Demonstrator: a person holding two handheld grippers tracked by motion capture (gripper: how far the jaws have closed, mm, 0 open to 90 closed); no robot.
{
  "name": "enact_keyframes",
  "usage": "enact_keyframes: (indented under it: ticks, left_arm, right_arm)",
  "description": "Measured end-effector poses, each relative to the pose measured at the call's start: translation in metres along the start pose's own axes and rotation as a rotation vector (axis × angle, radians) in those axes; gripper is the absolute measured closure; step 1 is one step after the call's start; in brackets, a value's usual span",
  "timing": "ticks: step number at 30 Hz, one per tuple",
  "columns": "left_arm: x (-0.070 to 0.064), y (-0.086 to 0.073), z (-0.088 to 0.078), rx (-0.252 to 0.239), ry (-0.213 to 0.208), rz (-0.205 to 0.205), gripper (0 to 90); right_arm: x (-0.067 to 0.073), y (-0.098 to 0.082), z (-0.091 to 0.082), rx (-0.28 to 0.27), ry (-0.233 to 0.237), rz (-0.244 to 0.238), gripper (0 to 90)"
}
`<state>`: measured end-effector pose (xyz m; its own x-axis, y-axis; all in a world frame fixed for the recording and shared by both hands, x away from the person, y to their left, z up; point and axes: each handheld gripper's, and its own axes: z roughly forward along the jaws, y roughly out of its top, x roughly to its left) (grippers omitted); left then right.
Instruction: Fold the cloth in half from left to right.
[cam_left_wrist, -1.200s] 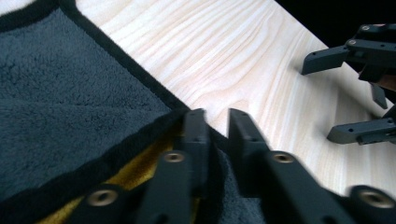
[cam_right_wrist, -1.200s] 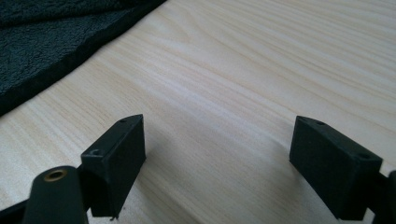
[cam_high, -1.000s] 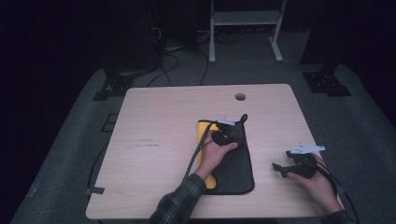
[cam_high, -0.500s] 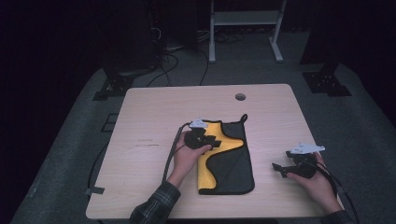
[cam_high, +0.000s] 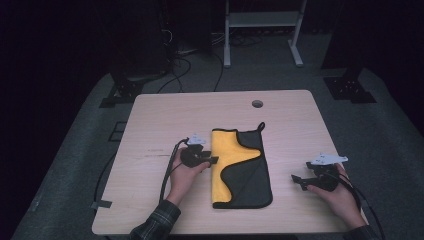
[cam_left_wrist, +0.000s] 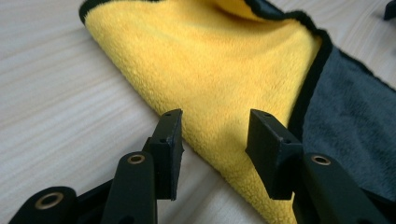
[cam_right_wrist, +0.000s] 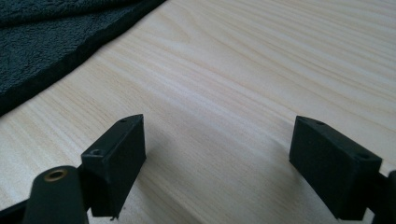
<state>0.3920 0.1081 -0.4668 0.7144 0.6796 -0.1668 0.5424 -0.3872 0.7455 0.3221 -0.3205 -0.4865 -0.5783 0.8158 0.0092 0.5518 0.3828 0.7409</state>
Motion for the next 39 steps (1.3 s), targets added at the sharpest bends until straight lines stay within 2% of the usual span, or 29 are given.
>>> enact_keyframes:
  ticks: [5, 8, 10, 11, 17, 23, 28, 34, 37, 39]
  left_arm:
    - [-0.004, -0.003, 0.006, 0.036, 0.029, 0.021, 56.0]
    - [-0.005, -0.005, 0.007, 0.031, 0.038, 0.024, 58.2]
    - [-0.006, -0.005, 0.007, 0.037, 0.042, 0.025, 62.8]
    - [-0.006, -0.005, 0.006, 0.035, 0.038, 0.007, 67.0]
    - [-0.007, -0.006, 0.008, 0.034, 0.014, -0.041, 84.9]
    - [0.0, -0.008, 0.0, 0.048, 0.0, -0.06, 86.5]
    - [0.008, -0.012, -0.012, 0.05, 0.007, -0.068, 86.6]
    - [0.025, -0.026, -0.035, 0.057, 0.03, -0.087, 86.5]
    - [0.034, -0.031, -0.043, 0.055, 0.046, -0.095, 86.4]
    - [0.038, -0.034, -0.045, 0.05, 0.042, -0.1, 85.9]
  right_arm:
    - [0.0, 0.0, 0.0, 0.0, 0.0, 0.001, 17.4]
    - [0.0, 0.0, 0.0, 0.0, 0.0, 0.001, 17.4]
    - [0.0, 0.0, 0.0, 0.0, 0.0, 0.001, 17.4]
    - [0.0, 0.0, 0.0, 0.0, 0.0, 0.001, 17.4]
    - [0.0, 0.0, 0.0, 0.0, 0.0, 0.001, 17.4]
    - [0.0, 0.0, 0.0, 0.0, 0.0, 0.001, 17.4]
    - [0.0, 0.0, 0.0, 0.001, 0.0, 0.002, 17.4]
    - [0.0, 0.0, 0.0, 0.002, -0.003, 0.003, 16.4]
    - [0.0, 0.0, 0.0, 0.005, -0.007, 0.008, 13.9]
    - [0.0, 0.0, 0.001, 0.009, -0.003, 0.002, 12.6]
